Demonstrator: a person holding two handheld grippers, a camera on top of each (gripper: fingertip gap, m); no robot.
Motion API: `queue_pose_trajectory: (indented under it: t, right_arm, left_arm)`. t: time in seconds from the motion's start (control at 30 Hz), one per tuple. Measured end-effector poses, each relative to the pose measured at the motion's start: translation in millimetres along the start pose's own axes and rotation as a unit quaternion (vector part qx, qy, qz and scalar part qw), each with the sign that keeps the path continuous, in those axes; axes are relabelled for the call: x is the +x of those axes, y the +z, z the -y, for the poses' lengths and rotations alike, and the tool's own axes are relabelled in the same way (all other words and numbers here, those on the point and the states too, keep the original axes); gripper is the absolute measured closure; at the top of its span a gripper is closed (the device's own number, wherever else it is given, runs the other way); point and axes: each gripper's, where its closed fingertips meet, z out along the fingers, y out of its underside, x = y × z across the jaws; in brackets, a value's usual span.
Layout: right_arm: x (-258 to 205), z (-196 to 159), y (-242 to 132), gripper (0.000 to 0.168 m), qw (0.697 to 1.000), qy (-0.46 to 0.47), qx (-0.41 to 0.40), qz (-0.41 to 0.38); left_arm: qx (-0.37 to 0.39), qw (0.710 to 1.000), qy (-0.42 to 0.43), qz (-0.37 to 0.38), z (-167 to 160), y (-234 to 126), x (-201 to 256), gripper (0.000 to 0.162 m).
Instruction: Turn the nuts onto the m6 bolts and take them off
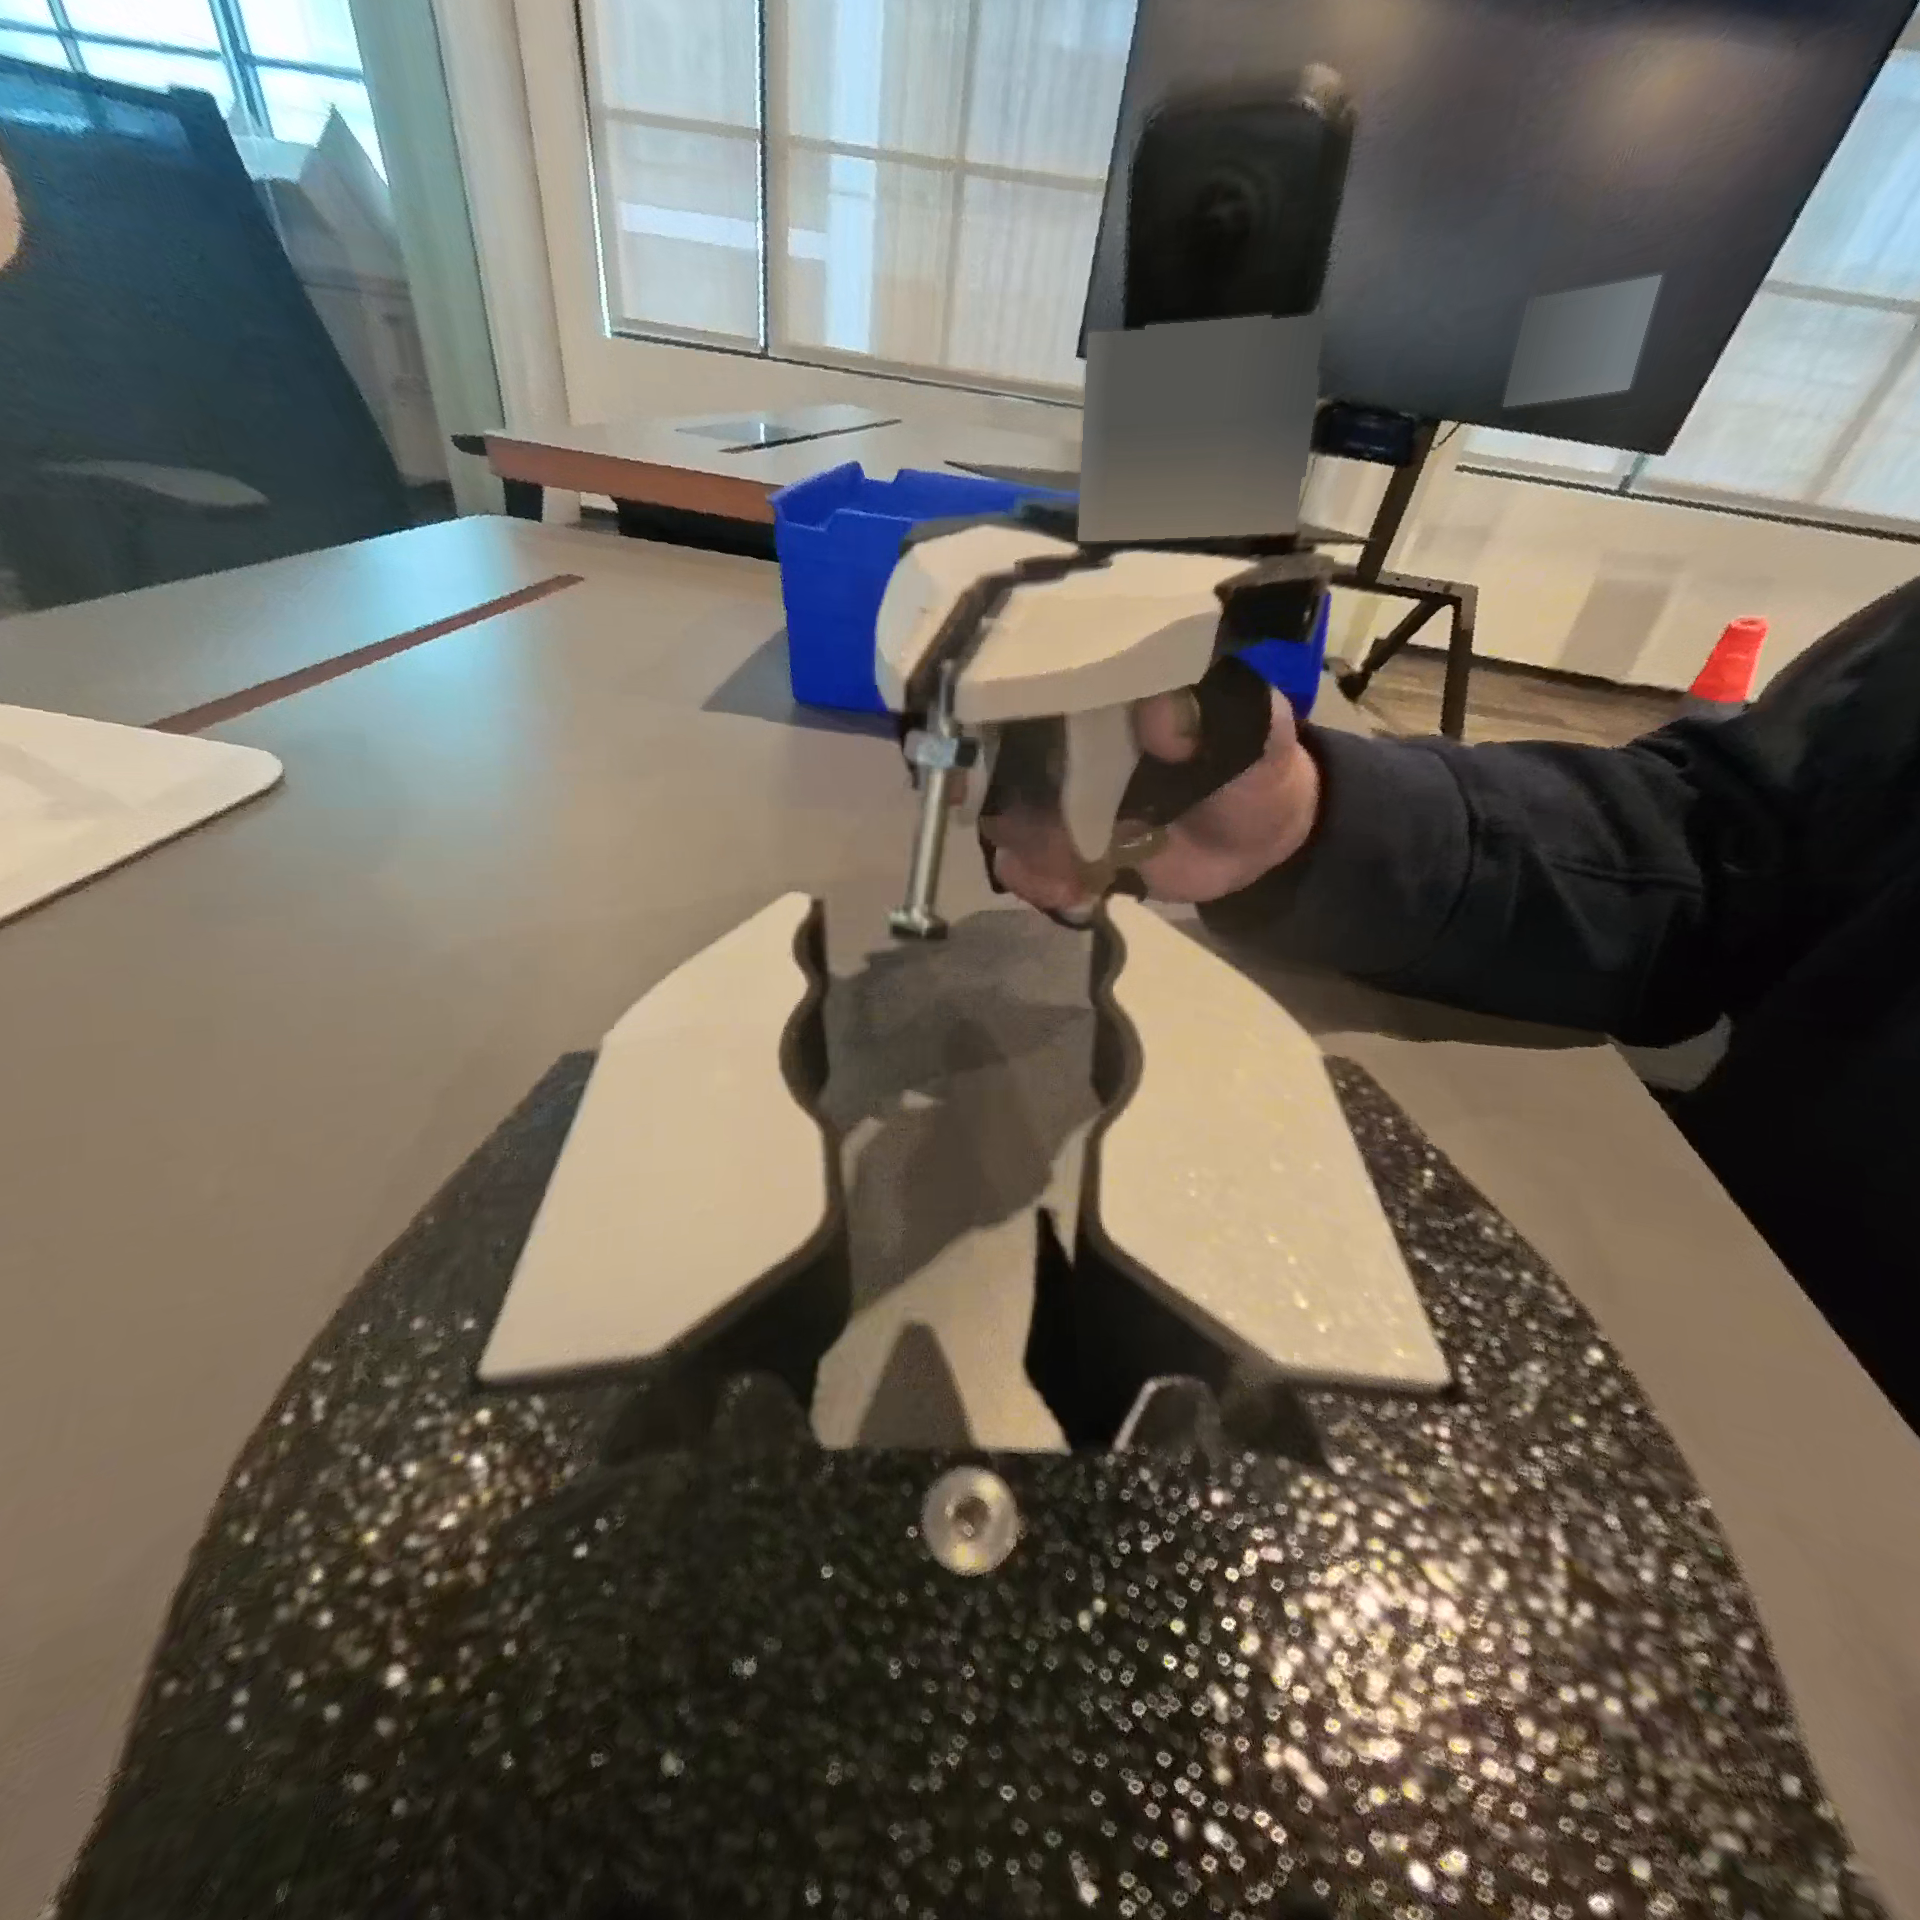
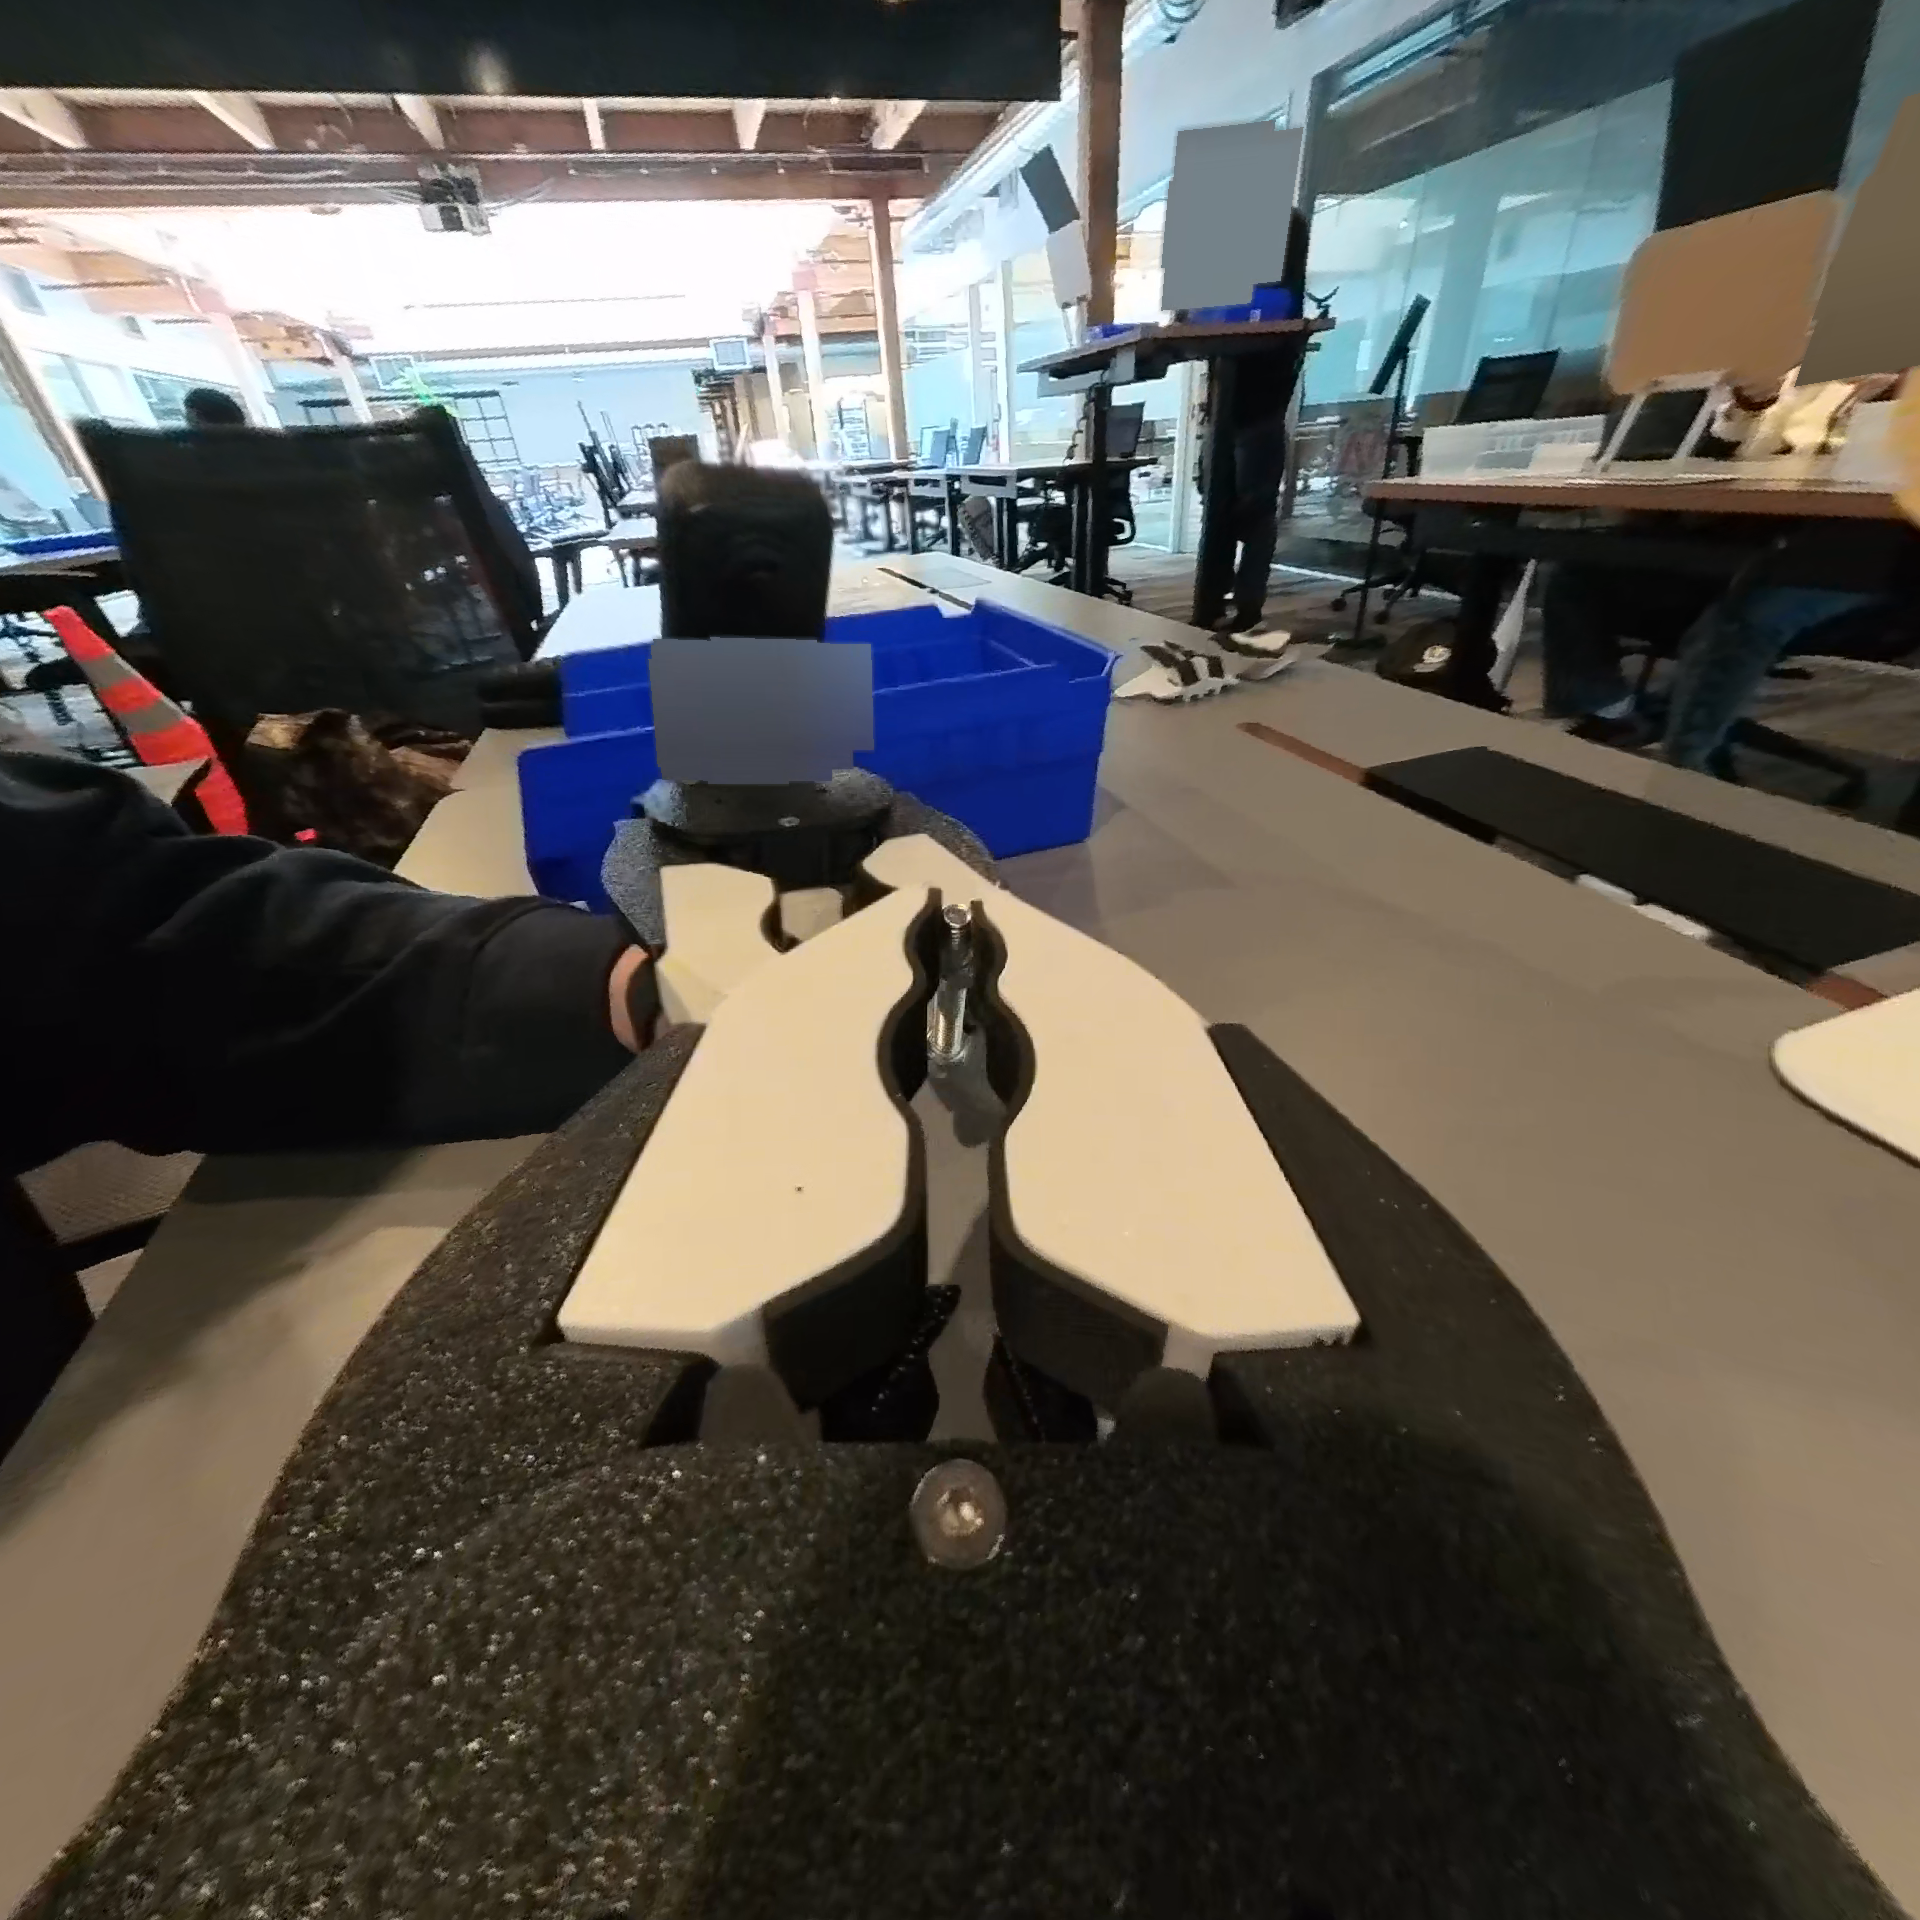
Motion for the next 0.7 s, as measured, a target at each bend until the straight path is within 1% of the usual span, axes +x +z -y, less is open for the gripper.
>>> queue_pose_trajectory:
  t: [0.07, 0.13, 0.23, 0.3, 0.33, 0.4, 0.43, 0.5, 0.53, 0.6, 0.7]
  right_arm:
    - [5, 9, -8, 0.163, 1.0, -0.004, 0.001, -0.016]
    - [10, 30, -24, 0.163, 0.999, -0.022, 0.001, -0.045]
    - [16, 77, -73, 0.163, 0.987, -0.081, -0.006, -0.139]
    - [26, 104, -118, 0.163, 0.966, -0.129, -0.033, -0.224]
    - [34, 113, -144, 0.163, 0.95, -0.143, -0.068, -0.27]
    - [57, 119, -202, 0.163, 0.903, -0.147, -0.16, -0.37]
    - [67, 118, -231, 0.163, 0.879, -0.133, -0.205, -0.41]
    - [83, 97, -277, 0.163, 0.845, -0.064, -0.295, -0.44]
    - [89, 79, -295, 0.163, 0.831, -0.017, -0.344, -0.437]
    - [102, 37, -332, 0.163, 0.787, 0.061, -0.438, -0.43]
    - [111, -21, -366, 0.163, 0.74, 0.175, -0.511, -0.402]
  left_arm:
    - [0.009, 1.0, 0.004, 0.005, 2, -1, -1, 0.108]
    - [0.009, 1.0, 0.001, 0.008, 2, -1, -2, 0.105]
    - [0.013, 1.0, 0.0, 0.013, 3, -2, -4, 0.105]
    - [0.016, 1.0, -0.003, 0.014, 4, -2, -4, 0.107]
    - [0.017, 1.0, -0.004, 0.016, 4, -3, -5, 0.108]
    - [0.022, 1.0, -0.005, 0.018, 5, -3, -6, 0.112]
    - [0.024, 1.0, -0.006, 0.016, 6, -4, -5, 0.112]
    - [0.024, 1.0, -0.005, 0.014, 6, -4, -5, 0.113]
    - [0.023, 1.0, -0.002, 0.016, 5, -3, -5, 0.114]
    - [0.019, 1.0, 0.008, 0.022, 5, -3, -4, 0.114]
    - [0.01, 0.999, 0.025, 0.028, 2, -1, -2, 0.115]
